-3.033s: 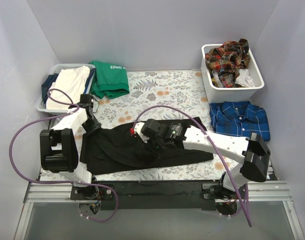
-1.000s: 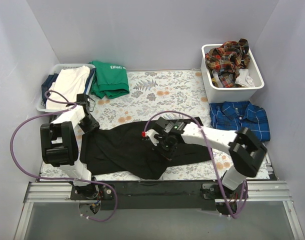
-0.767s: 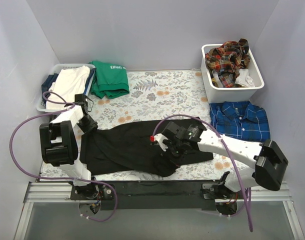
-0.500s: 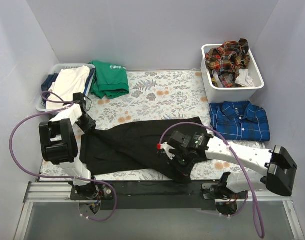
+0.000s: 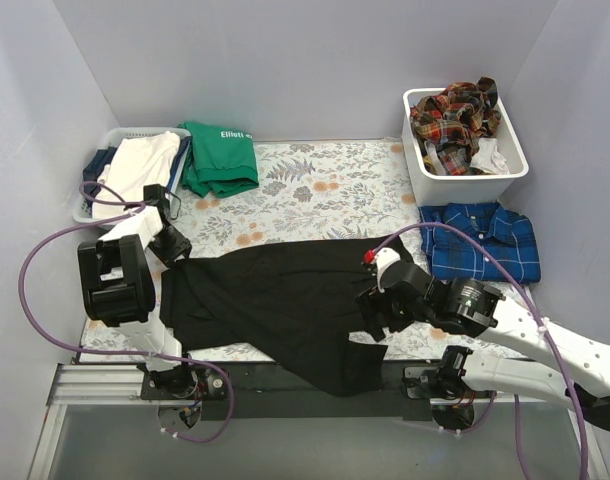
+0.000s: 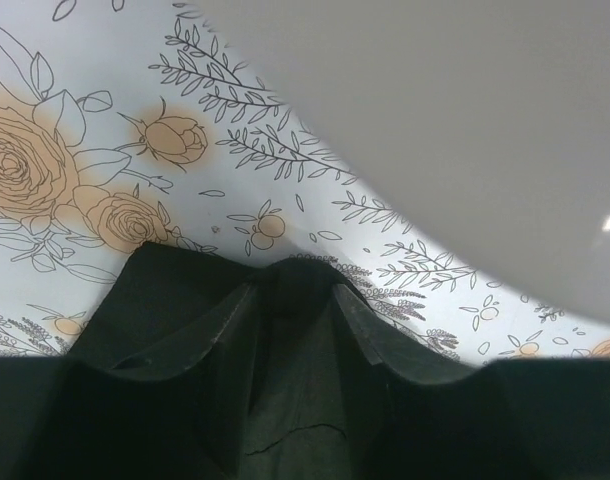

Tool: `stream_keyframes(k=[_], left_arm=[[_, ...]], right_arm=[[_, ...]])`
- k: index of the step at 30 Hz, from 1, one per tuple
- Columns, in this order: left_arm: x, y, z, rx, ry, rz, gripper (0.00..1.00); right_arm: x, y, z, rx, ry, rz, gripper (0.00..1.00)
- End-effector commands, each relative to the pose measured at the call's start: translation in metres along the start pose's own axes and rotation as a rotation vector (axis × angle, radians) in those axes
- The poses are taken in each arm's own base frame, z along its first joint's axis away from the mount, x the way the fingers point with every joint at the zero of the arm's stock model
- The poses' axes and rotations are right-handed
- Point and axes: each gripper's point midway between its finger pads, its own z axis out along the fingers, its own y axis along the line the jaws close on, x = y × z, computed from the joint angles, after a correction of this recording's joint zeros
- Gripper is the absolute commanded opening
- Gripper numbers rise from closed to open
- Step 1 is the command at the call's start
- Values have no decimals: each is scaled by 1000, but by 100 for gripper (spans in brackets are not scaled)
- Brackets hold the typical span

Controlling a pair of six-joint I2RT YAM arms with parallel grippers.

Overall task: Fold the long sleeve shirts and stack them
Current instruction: Fold the shirt

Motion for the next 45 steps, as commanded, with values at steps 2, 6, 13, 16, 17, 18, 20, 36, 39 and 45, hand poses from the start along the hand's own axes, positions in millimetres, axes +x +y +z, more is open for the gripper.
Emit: stream_keyframes(k=[2,6,13,16,17,18,20,36,39,45], left_arm=[[6,10,-9,1,-11,-12,39],[12,7,-8,29,10,-10,45],[14,3,-11,62,17,22,62],[15,2,-22,95,5,24,65],[13,0,-29,114,-10,23,66],[15,1,-33,119,-11,23,66],[20,4,-40,128,-10,23,66],[86,-32,-91,381,61,205,67],[109,-36,-82,333,102,253,67],[128,-20,-47,180,191,239,66]], right_arm=[[-43,-46,17,296,-147,117,87],[-63,-75,64,310,-58,229,87],[-92,-100,113,282,42,265,87],[-93,-106,124,277,75,268,86],[-91,-104,126,259,88,273,86],[-89,-108,128,262,99,286,86],[-83,-111,131,260,119,289,86],[-57,-117,164,238,262,317,82],[-56,-117,166,239,270,321,82],[-59,-121,172,239,281,336,82]])
